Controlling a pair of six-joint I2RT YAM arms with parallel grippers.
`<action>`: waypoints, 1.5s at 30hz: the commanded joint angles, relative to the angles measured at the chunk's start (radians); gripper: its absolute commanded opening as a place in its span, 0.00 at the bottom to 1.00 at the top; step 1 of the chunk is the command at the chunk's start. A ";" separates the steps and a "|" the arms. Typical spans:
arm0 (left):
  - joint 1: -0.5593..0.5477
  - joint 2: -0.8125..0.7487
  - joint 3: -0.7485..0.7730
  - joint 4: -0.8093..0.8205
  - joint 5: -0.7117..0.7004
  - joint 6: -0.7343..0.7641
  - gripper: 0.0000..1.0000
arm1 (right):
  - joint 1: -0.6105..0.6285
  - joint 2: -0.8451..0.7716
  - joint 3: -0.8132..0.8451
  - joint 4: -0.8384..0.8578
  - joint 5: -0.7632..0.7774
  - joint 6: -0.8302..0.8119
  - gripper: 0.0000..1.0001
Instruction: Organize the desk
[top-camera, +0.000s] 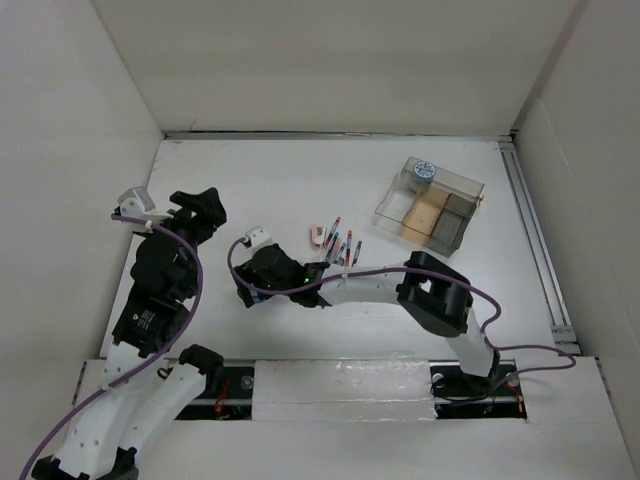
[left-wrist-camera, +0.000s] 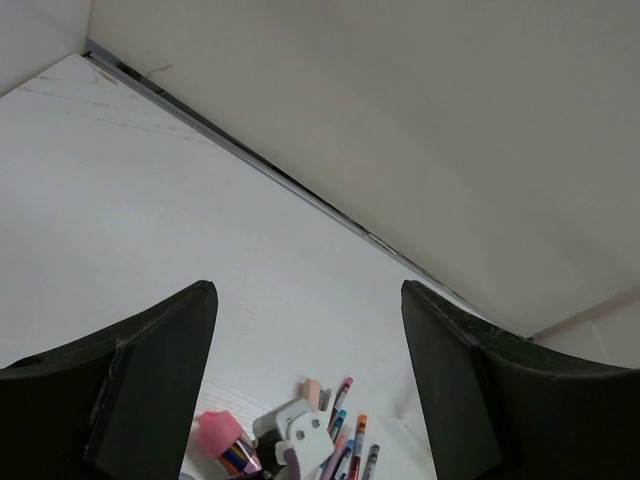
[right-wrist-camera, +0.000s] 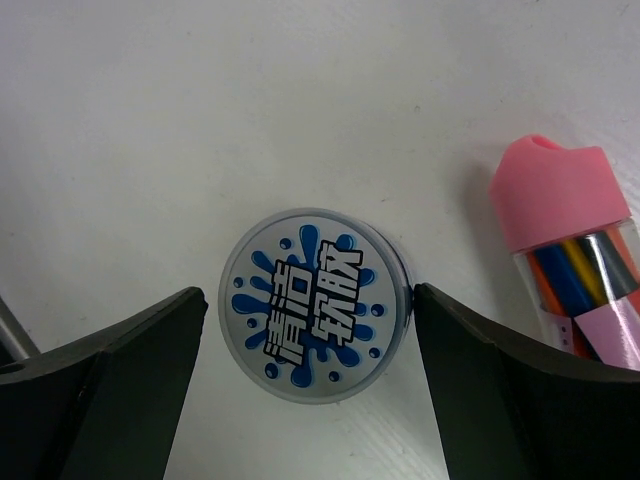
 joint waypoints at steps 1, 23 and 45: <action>0.005 -0.014 0.001 0.030 0.004 0.006 0.70 | 0.028 0.028 0.067 0.011 0.042 -0.017 0.90; 0.005 -0.004 -0.020 0.088 0.144 0.057 0.70 | -0.350 -0.504 -0.221 0.135 0.223 0.238 0.53; 0.005 0.056 -0.009 0.094 0.250 0.095 0.70 | -1.187 -0.367 -0.232 0.037 0.260 0.444 0.54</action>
